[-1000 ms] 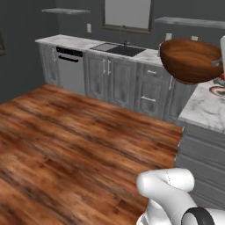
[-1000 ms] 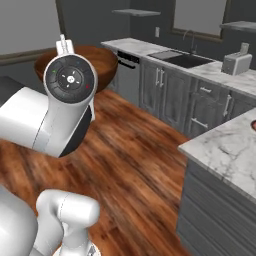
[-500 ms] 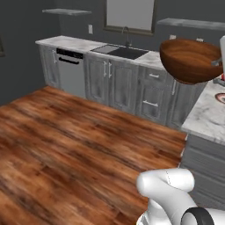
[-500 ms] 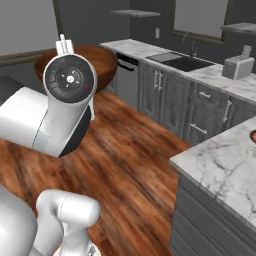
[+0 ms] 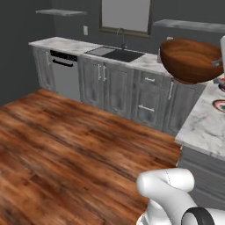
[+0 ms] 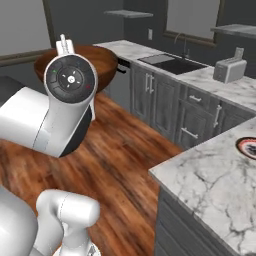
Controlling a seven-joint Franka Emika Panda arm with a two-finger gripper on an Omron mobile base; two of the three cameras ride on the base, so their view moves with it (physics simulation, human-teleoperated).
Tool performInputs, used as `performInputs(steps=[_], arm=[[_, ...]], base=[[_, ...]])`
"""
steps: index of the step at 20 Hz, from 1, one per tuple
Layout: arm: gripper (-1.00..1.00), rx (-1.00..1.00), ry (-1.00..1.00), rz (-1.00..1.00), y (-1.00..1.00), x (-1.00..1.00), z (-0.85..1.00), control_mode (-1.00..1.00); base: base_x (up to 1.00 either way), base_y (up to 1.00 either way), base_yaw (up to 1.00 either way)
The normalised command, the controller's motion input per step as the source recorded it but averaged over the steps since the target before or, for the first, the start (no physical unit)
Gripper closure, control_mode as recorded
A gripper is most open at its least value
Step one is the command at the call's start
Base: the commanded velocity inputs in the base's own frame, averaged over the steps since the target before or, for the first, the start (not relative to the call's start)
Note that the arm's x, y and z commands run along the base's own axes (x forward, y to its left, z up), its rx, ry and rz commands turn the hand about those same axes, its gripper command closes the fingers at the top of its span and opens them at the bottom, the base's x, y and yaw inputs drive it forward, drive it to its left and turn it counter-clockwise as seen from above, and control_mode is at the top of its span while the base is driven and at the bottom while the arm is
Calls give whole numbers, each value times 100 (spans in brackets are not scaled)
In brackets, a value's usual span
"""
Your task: Move the bowls from the cabinet to the plates on the dining table.
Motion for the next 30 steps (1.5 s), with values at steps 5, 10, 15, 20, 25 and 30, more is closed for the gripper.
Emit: performInputs(steps=[5, 10, 15, 20, 25, 30], arm=[[100, 0, 0, 0, 0, 0, 0, 100], [100, 0, 0, 0, 0, 0, 0, 100], [100, 0, 0, 0, 0, 0, 0, 100], [100, 0, 0, 0, 0, 0, 0, 100], [100, 0, 0, 0, 0, 0, 0, 100], [100, 0, 0, 0, 0, 0, 0, 100]], base=[[62, -4, 0], [62, 8, 0], [58, 34, -3], [50, 46, -2], [48, 50, 0], [49, 48, -1]])
